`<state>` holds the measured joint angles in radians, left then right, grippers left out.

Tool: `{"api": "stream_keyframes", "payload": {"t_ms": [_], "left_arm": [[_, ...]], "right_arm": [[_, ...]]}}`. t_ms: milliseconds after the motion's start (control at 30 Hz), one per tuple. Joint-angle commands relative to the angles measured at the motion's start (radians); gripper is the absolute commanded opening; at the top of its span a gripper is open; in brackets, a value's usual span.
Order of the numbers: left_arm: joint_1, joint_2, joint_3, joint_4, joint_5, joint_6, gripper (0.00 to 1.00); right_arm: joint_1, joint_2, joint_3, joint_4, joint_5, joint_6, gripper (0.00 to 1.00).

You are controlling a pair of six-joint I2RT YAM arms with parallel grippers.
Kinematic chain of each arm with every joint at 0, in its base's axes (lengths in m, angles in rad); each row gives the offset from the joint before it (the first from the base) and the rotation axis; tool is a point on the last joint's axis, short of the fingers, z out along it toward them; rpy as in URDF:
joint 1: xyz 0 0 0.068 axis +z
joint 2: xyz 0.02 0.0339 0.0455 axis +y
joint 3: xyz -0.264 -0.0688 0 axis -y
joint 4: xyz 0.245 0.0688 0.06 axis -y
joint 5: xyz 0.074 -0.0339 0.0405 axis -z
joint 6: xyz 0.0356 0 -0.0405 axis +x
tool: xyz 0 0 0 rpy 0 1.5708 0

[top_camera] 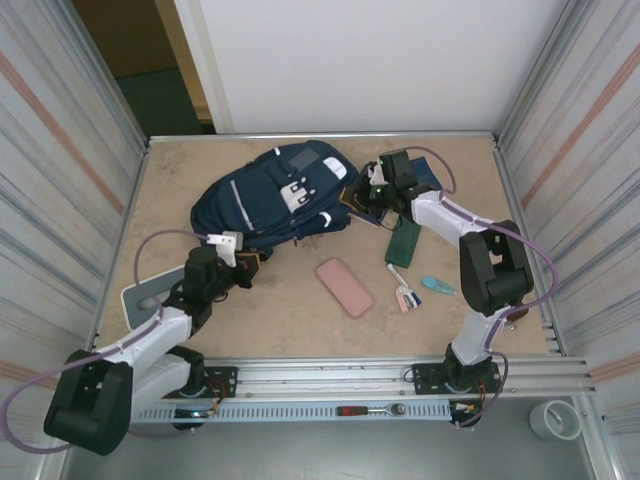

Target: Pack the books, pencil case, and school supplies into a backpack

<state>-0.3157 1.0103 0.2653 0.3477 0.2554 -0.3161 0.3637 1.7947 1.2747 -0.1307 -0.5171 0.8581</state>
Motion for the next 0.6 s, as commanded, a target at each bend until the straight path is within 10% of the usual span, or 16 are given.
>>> {"api": "stream_keyframes", "payload": {"t_ms": [0, 200, 567], "left_arm": [[-0.01, 0.033, 0.057, -0.022, 0.062, -0.01, 0.0], [-0.148, 0.127, 0.16, -0.055, 0.015, 0.018, 0.0], [-0.251, 0.246, 0.241, -0.043, -0.031, 0.024, 0.0]], "right_arm": [[-0.031, 0.023, 0.077, -0.019, 0.029, -0.086, 0.04], [-0.077, 0.124, 0.137, -0.028, -0.011, -0.088, 0.18], [-0.114, -0.06, -0.14, -0.004, 0.019, -0.069, 0.77]]}}
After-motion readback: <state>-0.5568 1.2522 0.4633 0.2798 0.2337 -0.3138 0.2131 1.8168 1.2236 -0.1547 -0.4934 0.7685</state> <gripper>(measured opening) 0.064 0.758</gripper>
